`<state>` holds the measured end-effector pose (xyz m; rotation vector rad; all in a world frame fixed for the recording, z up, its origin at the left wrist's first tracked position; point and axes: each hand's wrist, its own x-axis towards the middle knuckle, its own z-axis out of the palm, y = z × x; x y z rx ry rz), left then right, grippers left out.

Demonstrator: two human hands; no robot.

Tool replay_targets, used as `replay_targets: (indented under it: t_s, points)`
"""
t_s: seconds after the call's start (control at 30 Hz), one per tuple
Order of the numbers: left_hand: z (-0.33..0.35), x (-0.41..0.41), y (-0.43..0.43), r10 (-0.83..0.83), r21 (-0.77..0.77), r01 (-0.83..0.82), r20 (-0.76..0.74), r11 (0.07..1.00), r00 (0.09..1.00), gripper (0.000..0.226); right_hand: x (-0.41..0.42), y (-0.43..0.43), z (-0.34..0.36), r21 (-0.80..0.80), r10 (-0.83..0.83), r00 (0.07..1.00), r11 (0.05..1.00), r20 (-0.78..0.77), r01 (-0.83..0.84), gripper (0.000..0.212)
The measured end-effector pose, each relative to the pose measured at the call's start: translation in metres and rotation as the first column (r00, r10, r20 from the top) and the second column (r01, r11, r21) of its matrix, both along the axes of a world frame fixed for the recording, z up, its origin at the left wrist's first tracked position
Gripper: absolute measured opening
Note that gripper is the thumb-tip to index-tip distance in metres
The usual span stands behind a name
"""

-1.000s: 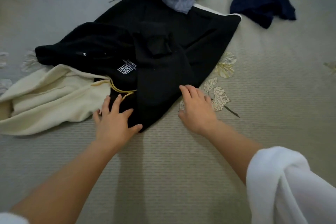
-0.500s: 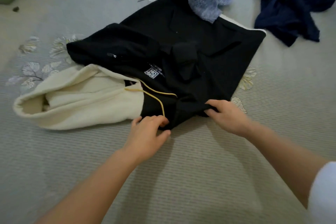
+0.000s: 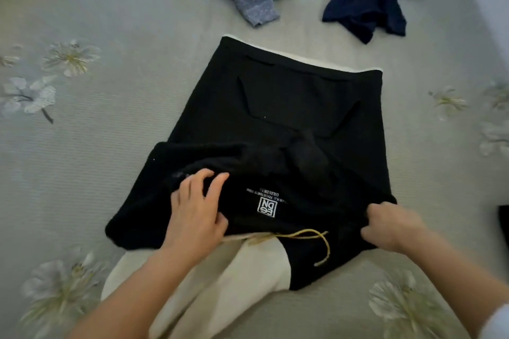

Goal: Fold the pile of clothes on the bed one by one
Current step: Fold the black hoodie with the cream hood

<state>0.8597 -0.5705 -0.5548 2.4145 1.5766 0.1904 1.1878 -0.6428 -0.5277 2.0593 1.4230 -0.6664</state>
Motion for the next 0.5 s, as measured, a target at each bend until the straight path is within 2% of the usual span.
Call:
replay_targets:
  t_s: [0.03,0.07,0.13,0.2,0.23,0.27,0.3,0.33,0.37,0.4,0.47,0.5]
  points:
    - [0.001,0.0,-0.007,0.063,0.079,-0.063,0.007,0.995,0.998,0.087,0.009,-0.009,-0.002,-0.009,0.032,0.995,0.999,0.093,-0.031,0.011]
    - [0.002,-0.001,-0.011,0.136,0.089,-0.135,-0.01,0.987,0.991,0.095,0.019,-0.016,-0.004,-0.014,0.062,0.983,0.998,0.174,-0.06,0.009]
    - [0.004,-0.003,-0.012,0.205,-0.008,-0.209,-0.147,0.978,0.968,0.1,0.039,-0.031,-0.006,-0.052,0.064,0.959,0.997,0.275,-0.051,0.007]
    - [-0.004,-0.002,-0.014,0.154,-0.198,-0.212,-0.271,0.957,0.95,0.072,0.055,-0.043,-0.008,-0.041,-0.104,0.971,0.992,0.218,0.115,0.011]
    - [-0.007,0.001,-0.016,0.157,-0.283,-0.212,-0.206,0.935,0.966,0.052,0.057,-0.049,-0.009,-0.005,-0.208,0.969,0.978,0.131,0.211,0.014]
    - [-0.008,0.005,-0.021,0.239,-0.362,-0.241,-0.051,0.901,0.97,0.033,0.054,-0.054,-0.011,0.063,-0.285,0.958,0.957,0.038,0.282,0.016]
    - [-0.008,0.009,-0.028,0.389,-0.44,-0.293,0.145,0.849,0.91,0.018,0.047,-0.059,-0.014,0.139,-0.342,0.939,0.928,-0.044,0.345,0.021]
    - [-0.006,0.015,-0.035,0.56,-0.524,-0.357,0.301,0.773,0.772,0.012,0.037,-0.064,-0.017,0.194,-0.39,0.915,0.894,-0.108,0.404,0.032]
    - [-0.004,0.018,-0.041,0.711,-0.623,-0.402,0.388,0.671,0.586,0.014,0.026,-0.067,-0.02,0.219,-0.425,0.892,0.866,-0.152,0.449,0.046]
    - [-0.003,0.019,-0.044,0.821,-0.714,-0.421,0.407,0.56,0.401,0.023,0.015,-0.07,-0.022,0.221,-0.44,0.882,0.855,-0.17,0.47,0.062]
    - [0.001,0.016,-0.045,0.909,-0.792,-0.455,0.401,0.408,0.118,0.049,-0.004,-0.072,-0.028,0.237,-0.414,0.901,0.87,-0.127,0.433,0.085]
    - [0.003,0.009,-0.042,0.906,-0.791,-0.479,0.423,0.381,0.022,0.054,-0.01,-0.069,-0.031,0.281,-0.379,0.922,0.878,-0.084,0.387,0.092]
